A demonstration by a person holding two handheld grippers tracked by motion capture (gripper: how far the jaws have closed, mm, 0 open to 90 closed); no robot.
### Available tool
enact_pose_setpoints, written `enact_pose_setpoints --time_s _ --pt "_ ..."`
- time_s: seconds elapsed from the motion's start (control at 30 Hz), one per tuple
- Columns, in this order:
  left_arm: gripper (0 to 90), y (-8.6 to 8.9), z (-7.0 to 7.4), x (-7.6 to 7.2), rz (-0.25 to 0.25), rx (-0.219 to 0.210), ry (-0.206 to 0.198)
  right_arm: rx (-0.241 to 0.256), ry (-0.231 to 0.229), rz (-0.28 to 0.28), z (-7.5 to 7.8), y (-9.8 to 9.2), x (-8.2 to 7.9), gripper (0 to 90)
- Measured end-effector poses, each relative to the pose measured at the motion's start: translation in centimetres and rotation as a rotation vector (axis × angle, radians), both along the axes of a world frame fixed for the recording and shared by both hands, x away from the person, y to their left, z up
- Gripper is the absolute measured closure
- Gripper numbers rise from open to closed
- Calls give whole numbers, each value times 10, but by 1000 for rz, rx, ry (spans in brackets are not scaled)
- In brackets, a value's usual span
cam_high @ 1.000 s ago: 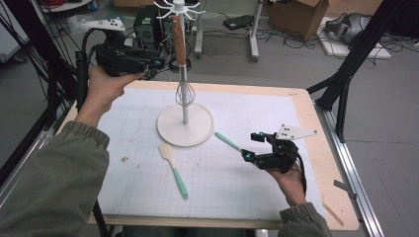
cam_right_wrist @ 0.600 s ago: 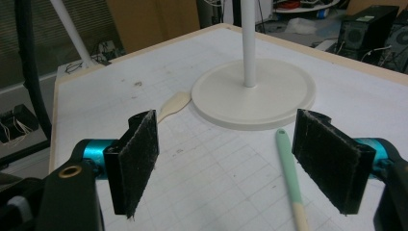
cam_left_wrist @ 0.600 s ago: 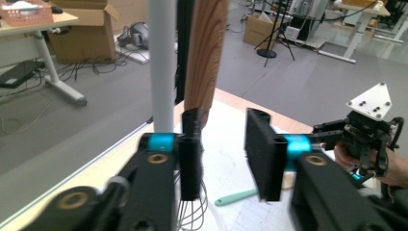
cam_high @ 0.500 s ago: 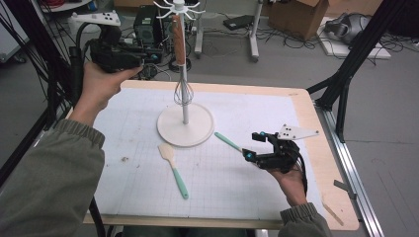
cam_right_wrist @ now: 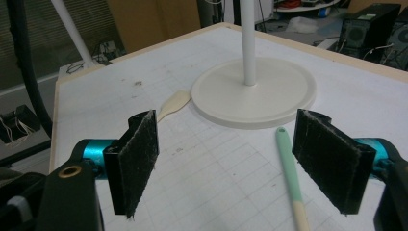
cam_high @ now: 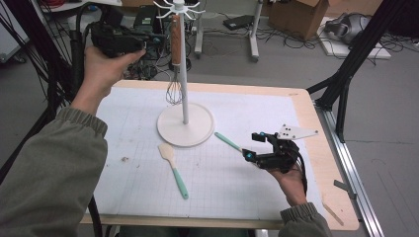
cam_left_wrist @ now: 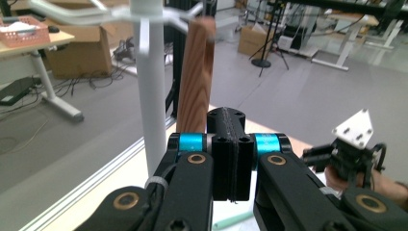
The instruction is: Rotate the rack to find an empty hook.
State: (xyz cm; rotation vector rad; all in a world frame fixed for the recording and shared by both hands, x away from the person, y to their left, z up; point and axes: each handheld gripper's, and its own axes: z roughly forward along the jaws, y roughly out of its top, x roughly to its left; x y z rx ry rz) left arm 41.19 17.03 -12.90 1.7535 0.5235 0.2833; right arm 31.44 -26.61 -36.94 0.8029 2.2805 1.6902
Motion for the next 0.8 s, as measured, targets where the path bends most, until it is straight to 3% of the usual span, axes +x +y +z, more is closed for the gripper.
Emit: enact_pose_setpoints --time_s 0.1,0.27,0.8 --pt "896 -3 7 3 1 15 -11 1 -1 3 0 0 0 235" --pt "896 -4 15 8 12 0 -19 0 4 4 -1 0 -1 233" --pt "897 5 19 23 65 -12 -21 9 4 3 -1 -2 -1 233"
